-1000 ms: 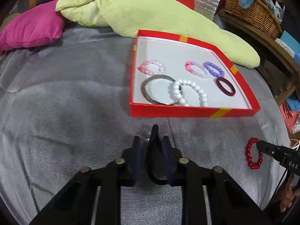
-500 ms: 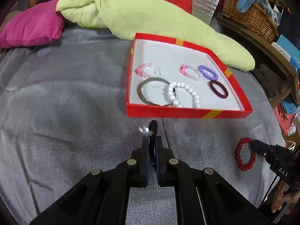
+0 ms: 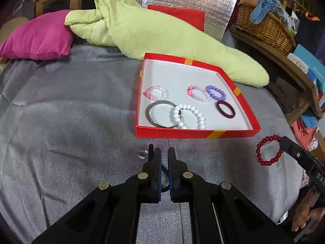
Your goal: Organize jewelry
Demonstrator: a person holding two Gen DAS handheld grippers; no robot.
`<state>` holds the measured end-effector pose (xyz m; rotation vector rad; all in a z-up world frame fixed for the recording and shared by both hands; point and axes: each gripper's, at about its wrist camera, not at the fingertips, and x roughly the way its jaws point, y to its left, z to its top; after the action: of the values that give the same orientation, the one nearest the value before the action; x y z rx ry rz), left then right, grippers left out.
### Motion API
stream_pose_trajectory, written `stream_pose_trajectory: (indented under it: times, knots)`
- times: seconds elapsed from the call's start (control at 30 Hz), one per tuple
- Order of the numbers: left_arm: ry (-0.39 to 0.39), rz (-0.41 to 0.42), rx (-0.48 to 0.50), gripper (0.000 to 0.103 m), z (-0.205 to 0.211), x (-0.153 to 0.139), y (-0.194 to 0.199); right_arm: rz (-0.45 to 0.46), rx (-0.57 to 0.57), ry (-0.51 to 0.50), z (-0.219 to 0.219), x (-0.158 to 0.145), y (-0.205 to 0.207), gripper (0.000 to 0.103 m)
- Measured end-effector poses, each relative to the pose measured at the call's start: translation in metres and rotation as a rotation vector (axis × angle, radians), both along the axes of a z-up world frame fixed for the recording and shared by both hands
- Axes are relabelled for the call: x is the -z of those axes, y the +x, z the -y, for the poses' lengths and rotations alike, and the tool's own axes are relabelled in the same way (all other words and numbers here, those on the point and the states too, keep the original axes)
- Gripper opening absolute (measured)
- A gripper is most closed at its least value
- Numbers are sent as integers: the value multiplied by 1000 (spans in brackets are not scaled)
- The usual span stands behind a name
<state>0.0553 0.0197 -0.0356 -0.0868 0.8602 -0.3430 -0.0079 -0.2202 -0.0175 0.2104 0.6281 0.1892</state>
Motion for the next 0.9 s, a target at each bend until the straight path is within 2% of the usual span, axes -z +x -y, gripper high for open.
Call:
stream_pose_trajectory:
  times: [0.13,0.27,0.37,0.43,0.5,0.57,0.6,0.8,0.83,0.9]
  knots:
    - [-28,23,15,6,-8,-9,-8,41,-2,12,-1,-8,-4,10]
    - [-36,52,37,6,-12,-18,-17,45,5,17,0,-9,-5,10]
    - [-26,73,37,6,-14,-22,-19,44,9,19,2,-8,-4,10]
    - [-7,57,24,6,-15,-17,-14,35,9,17,2,-7,-3,10]
    - [11,6,10,16,-15,-6,-5,27,7,13,1,-5,-3,10]
    - [17,-44,-9,57,-15,6,3,17,6,13,1,-3,-1,10]
    - [18,-57,-21,63,-14,13,7,12,6,13,0,-2,-1,10]
    - [52,-79,-38,64,-2,39,29,-6,3,6,-2,2,0,10]
    - [63,-88,-38,62,0,43,30,-7,3,4,-1,2,0,10]
    - [92,-57,-28,40,6,43,29,-10,6,3,0,3,0,10]
